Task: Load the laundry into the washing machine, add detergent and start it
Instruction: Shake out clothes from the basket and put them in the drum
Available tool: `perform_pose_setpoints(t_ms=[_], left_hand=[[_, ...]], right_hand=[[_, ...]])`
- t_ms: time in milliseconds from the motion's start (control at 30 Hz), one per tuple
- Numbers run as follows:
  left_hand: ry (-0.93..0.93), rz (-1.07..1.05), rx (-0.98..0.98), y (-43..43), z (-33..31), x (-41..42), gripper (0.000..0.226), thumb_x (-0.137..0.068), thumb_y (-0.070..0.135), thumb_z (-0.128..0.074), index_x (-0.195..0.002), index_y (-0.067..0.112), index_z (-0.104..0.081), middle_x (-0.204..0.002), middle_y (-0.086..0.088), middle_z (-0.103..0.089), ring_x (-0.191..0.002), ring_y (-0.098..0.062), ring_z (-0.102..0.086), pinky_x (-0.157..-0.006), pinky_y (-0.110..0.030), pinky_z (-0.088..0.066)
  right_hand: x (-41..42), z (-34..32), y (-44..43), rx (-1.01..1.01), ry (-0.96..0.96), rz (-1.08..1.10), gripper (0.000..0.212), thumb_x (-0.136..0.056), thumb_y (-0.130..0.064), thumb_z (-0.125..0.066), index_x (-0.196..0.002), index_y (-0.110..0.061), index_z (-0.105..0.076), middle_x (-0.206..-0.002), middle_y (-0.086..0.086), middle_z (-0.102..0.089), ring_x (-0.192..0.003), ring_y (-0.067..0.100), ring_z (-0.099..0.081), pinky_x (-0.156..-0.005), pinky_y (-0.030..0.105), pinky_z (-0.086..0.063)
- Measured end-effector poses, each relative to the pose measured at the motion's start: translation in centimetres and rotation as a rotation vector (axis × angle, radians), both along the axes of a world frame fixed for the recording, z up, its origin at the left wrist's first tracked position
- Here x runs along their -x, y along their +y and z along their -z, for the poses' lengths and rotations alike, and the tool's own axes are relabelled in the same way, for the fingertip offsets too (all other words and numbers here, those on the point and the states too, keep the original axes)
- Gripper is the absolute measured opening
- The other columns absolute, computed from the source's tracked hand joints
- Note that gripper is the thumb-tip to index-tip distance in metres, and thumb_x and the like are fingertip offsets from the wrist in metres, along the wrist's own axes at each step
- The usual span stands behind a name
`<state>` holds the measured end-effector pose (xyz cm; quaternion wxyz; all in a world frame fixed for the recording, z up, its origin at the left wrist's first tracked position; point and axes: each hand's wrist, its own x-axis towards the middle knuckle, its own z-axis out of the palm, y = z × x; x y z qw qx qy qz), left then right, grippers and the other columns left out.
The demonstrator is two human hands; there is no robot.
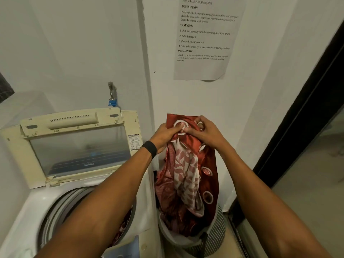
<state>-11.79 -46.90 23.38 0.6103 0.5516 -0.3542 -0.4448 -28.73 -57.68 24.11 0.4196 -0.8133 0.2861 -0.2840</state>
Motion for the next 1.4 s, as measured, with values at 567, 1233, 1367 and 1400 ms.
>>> perform_pose_setpoints(t_ms=[567, 1233, 1367, 1400], left_hand=[[-0.152, -0.386, -0.011, -1.4, 0.0, 1.9, 0.032, -0.092, 0.05, -0.073, -0.104, 0.021, -0.074, -0.1, -0.002, -0.077, -0.093, -0.02, -0.074, -0.08, -0.028, -0.06], [-0.108, -0.34, 0.011, -0.4, -1.3, 0.0, 0.041, -0.085, 0.063, -0.069, -0.103, 0.026, -0.067, -0.103, -0.002, -0.076, -0.1, -0.025, -0.074, -0.082, -0.032, -0.062], [0.057, 0.007, 0.018, 0.4, -1.8, -0.4, 0.095, -0.077, 0.09, -0.039, -0.138, 0.022, -0.063, -0.129, -0.009, -0.072, -0.12, -0.026, -0.069, -0.106, -0.043, -0.054], [0.099, 0.105, 0.039, 0.4, -1.7, 0.0, 0.094, -0.081, 0.086, -0.032, -0.143, 0.021, -0.06, -0.134, -0.01, -0.069, -0.125, -0.028, -0.066, -0.108, -0.044, -0.052]], right_hand=[[-1.1, -2.6, 2.0, -0.017, -0.098, -0.025, 0.034, -0.104, -0.035, -0.057, -0.092, -0.005, -0.066, -0.088, 0.016, -0.066, -0.079, 0.018, -0.06, -0.079, 0.046, -0.051], [0.6, 1.8, 3.0, -0.053, -0.05, -0.04, 0.028, -0.099, -0.028, -0.068, -0.124, -0.017, -0.069, -0.115, -0.006, -0.074, -0.104, 0.012, -0.071, -0.098, 0.036, -0.056], [0.5, -2.2, 0.9, 0.122, -0.095, -0.127, 0.028, -0.091, -0.033, -0.076, -0.117, -0.024, -0.078, -0.098, 0.003, -0.065, -0.095, 0.009, -0.063, -0.088, 0.022, -0.049], [0.1, -2.8, 0.5, 0.157, -0.075, -0.113, 0.027, -0.089, -0.035, -0.078, -0.114, -0.025, -0.079, -0.095, 0.004, -0.063, -0.092, 0.01, -0.062, -0.085, 0.022, -0.048]])
